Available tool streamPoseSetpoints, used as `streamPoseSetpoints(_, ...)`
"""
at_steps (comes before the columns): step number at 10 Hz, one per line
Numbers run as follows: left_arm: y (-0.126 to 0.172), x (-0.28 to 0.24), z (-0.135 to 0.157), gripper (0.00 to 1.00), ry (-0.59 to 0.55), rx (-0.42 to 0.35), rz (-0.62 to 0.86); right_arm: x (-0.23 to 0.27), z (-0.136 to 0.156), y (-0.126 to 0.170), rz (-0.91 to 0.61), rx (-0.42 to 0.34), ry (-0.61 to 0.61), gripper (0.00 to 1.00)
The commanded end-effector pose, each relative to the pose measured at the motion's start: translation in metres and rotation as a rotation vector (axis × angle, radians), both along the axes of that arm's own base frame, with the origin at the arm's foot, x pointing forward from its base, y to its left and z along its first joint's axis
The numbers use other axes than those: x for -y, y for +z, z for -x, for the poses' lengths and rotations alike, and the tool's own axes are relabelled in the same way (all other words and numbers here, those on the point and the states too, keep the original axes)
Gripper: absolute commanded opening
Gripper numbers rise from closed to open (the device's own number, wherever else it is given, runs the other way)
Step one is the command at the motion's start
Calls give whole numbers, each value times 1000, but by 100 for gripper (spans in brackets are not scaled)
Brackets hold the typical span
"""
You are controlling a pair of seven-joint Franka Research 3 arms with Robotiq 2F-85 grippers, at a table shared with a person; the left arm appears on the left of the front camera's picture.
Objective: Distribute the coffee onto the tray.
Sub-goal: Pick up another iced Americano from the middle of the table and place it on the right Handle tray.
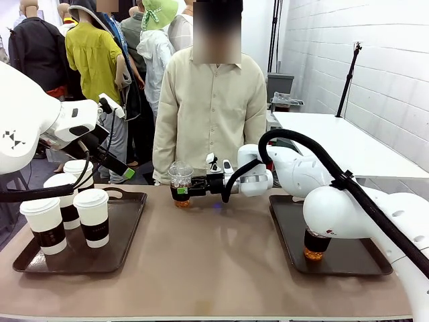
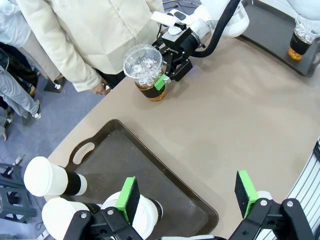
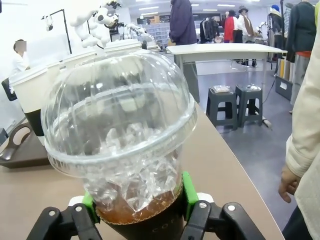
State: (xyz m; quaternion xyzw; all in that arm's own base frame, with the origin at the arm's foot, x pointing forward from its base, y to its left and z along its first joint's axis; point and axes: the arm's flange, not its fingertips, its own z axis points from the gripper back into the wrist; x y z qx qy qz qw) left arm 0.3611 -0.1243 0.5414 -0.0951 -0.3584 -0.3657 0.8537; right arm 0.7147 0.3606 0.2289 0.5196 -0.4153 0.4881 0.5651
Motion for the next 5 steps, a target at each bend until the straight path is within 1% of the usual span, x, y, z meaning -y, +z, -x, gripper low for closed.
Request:
streamPoseSetpoints(1, 0, -1, 0, 100, -2, -5, 0, -2, -12, 7, -28, -27, -3, 56)
streamPoseSetpoints(5, 0, -1, 0, 100, -2, -5, 0, -1, -9, 16, -31, -35, -2, 56)
